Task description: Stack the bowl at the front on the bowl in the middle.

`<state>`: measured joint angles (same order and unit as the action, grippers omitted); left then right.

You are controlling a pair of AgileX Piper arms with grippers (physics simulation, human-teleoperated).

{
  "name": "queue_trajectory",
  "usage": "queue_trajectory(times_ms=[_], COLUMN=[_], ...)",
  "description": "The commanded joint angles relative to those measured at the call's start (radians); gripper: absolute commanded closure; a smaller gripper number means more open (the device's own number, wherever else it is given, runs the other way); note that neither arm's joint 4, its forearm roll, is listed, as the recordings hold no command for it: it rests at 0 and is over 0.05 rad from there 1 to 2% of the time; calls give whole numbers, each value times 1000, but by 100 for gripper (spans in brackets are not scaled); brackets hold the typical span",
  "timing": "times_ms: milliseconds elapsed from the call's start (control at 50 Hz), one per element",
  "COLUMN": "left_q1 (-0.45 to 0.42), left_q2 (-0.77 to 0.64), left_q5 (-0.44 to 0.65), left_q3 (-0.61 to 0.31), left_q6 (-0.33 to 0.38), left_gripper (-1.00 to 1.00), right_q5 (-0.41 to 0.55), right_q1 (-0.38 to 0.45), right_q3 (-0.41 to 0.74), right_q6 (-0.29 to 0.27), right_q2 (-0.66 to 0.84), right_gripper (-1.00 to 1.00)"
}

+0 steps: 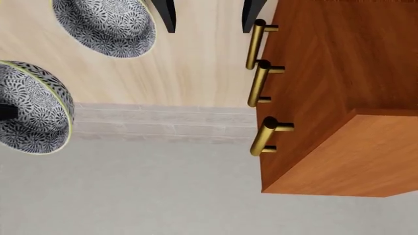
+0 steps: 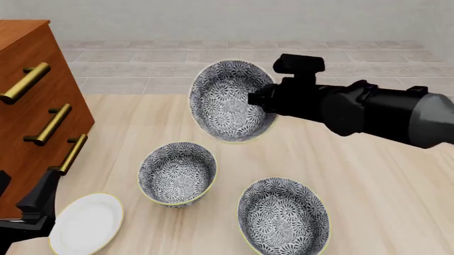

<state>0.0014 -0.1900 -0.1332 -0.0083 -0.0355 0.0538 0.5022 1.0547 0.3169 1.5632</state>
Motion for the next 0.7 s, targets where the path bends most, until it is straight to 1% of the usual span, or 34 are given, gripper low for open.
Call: queue_trajectory(times_ms=[20, 240, 300, 320, 340, 600, 700], left_q1=[-4, 3, 4, 4, 3, 10, 14], left_q2=[27, 34, 59, 41, 49, 37, 59], left_q5=[35, 47, 72, 55, 62, 58, 79], left_q3=[-11, -25, -27, -28, -28, -40, -41], left_q6=[-13, -19, -21, -22, -21, -30, -33], left_gripper=[-100, -100, -100, -100, -100, -100, -100], right_q5=[3, 5, 8, 10, 14, 27, 27], right_q1=[54, 122, 134, 139, 149, 196, 219], right_q3=[52, 88, 101, 105, 117, 170, 184], right_q6=[13, 34, 34, 33, 37, 42, 56], right_q2=[46, 81, 90, 94, 104, 163, 192], right_gripper=[100, 100, 100, 100, 100, 100, 100])
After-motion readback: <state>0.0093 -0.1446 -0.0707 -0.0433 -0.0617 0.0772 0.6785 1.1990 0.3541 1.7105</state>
